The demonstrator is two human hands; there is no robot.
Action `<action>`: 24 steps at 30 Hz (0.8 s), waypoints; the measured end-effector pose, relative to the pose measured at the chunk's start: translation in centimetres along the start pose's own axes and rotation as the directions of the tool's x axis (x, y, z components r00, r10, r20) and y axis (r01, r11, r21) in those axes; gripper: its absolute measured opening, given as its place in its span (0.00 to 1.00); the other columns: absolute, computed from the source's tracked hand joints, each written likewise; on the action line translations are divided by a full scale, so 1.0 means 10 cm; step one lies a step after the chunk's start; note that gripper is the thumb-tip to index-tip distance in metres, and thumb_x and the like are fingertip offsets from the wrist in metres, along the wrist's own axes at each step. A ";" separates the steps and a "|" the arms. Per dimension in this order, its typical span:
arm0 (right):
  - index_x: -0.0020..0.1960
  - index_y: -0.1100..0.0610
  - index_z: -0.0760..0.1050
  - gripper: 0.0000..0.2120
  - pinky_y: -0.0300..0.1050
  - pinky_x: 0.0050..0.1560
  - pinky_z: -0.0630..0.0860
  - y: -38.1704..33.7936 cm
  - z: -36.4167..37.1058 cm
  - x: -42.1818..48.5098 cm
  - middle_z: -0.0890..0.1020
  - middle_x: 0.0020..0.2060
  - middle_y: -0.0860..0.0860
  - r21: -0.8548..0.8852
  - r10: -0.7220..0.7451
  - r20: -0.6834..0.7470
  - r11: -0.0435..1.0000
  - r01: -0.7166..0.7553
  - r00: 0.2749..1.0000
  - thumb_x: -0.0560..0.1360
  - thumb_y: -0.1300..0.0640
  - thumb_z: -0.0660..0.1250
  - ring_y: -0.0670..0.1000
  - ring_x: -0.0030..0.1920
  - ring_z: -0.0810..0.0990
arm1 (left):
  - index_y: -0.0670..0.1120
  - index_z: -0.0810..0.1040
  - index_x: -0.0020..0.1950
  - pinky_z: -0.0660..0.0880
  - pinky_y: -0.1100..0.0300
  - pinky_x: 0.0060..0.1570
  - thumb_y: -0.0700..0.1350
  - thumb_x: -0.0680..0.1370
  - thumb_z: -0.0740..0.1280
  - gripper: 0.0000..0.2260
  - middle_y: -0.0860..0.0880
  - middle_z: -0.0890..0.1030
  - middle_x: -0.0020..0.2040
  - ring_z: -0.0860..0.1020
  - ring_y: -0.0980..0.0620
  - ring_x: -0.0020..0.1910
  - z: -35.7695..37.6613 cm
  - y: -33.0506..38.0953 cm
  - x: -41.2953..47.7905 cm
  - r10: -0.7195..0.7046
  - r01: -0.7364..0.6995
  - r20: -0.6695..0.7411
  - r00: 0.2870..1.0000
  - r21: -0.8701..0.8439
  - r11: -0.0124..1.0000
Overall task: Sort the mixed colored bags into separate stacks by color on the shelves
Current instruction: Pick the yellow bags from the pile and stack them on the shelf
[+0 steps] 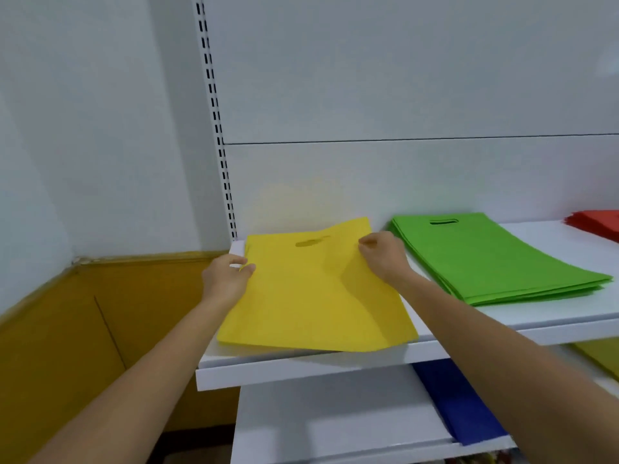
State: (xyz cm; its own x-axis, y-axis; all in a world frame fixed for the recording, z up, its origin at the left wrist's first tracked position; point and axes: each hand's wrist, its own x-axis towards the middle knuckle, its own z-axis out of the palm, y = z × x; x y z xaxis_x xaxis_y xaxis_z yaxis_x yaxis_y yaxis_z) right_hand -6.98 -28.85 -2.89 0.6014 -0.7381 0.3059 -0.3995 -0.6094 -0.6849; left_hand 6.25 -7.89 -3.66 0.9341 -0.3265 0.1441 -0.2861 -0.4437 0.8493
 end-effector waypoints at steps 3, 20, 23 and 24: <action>0.60 0.63 0.77 0.13 0.42 0.61 0.68 0.00 -0.11 -0.11 0.79 0.59 0.57 -0.012 0.005 -0.063 1.000 -0.006 0.998 0.76 0.63 0.62 0.55 0.62 0.75 | 0.45 0.79 0.55 0.71 0.57 0.49 0.48 0.77 0.66 0.10 0.45 0.79 0.56 0.76 0.45 0.55 -0.03 0.03 0.01 -0.019 0.055 0.196 0.980 -0.177 0.983; 0.62 0.56 0.76 0.15 0.48 0.62 0.70 1.35 -2.59 -1.76 0.75 0.62 0.55 0.018 0.369 -0.521 0.907 -0.422 0.770 0.76 0.57 0.65 0.54 0.62 0.72 | 0.42 0.78 0.58 0.63 0.65 0.45 0.37 0.79 0.59 0.11 0.43 0.79 0.59 0.75 0.45 0.57 1.91 1.46 -1.37 0.678 -0.630 0.425 0.600 -0.272 0.727; 0.59 0.57 0.78 0.12 0.44 0.52 0.71 1.74 -3.17 -2.30 0.76 0.60 0.53 0.060 0.454 -0.600 0.847 -0.528 0.659 0.78 0.55 0.63 0.53 0.60 0.73 | 0.41 0.78 0.59 0.65 0.61 0.54 0.37 0.80 0.58 0.12 0.43 0.78 0.61 0.74 0.45 0.60 2.40 1.81 -2.00 0.739 -0.652 0.490 0.461 -0.378 0.658; 0.59 0.57 0.78 0.12 0.42 0.51 0.70 1.88 -3.36 -2.47 0.77 0.60 0.53 0.067 0.467 -0.639 0.826 -0.560 0.611 0.78 0.56 0.62 0.53 0.60 0.73 | 0.41 0.77 0.61 0.65 0.61 0.57 0.38 0.81 0.57 0.13 0.44 0.77 0.63 0.73 0.46 0.62 2.57 1.91 -2.21 0.751 -0.651 0.525 0.400 -0.414 0.636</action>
State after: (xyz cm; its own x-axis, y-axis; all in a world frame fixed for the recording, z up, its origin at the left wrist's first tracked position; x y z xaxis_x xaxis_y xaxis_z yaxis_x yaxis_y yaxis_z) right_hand -52.56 -31.77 -1.12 -0.2614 -0.9206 0.2901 -0.6201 -0.0701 -0.7814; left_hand -25.38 -30.57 -3.62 0.0467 -0.9021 0.4291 -0.7023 0.2758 0.6563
